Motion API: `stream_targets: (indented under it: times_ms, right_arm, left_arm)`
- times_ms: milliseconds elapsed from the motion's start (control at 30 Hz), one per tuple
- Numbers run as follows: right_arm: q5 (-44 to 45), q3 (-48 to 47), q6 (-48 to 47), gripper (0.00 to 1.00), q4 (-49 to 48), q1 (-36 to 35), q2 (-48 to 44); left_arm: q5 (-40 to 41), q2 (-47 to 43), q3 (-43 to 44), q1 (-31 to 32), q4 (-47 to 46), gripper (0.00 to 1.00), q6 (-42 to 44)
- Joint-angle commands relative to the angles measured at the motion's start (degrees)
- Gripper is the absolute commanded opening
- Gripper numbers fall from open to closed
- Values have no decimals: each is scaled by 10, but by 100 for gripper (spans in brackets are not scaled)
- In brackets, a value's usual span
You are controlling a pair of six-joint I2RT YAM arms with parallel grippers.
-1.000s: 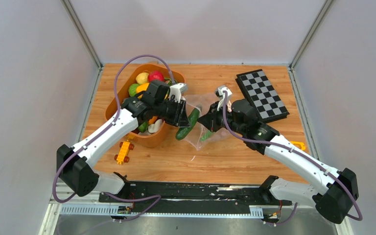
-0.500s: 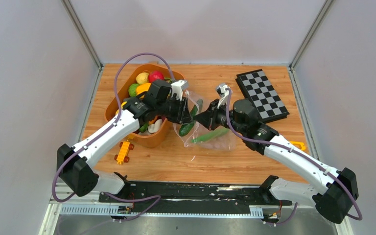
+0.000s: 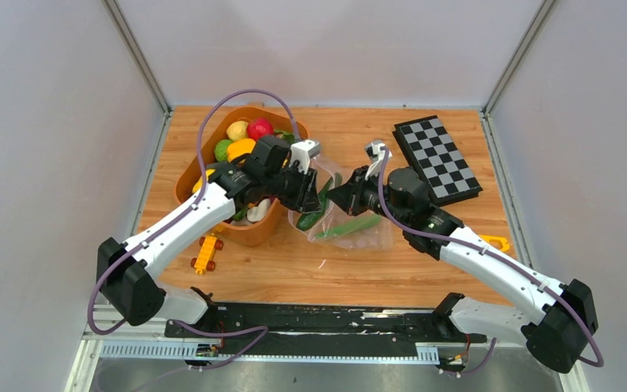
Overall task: Place the food in the zip-top bag and seal the zipper
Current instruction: Place the fake vegetable in the zipper food storage bag.
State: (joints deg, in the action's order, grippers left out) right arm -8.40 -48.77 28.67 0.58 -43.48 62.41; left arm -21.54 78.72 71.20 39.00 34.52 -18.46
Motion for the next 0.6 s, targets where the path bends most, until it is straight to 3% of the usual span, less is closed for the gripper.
stream_targets:
  times_ms: [0,200,567]
  right_arm:
    - [24,-4,-4,0,-13,-2,-17]
    - [32,-3,-8,0,-11,-2,-18]
    - [54,7,-10,0,-15,-2,-17]
  left_arm:
    - [-2,4,30,3,27,32,37]
    - [-7,-27,13,3,-20,52,19]
    - [0,-34,17,3,-22,58,15]
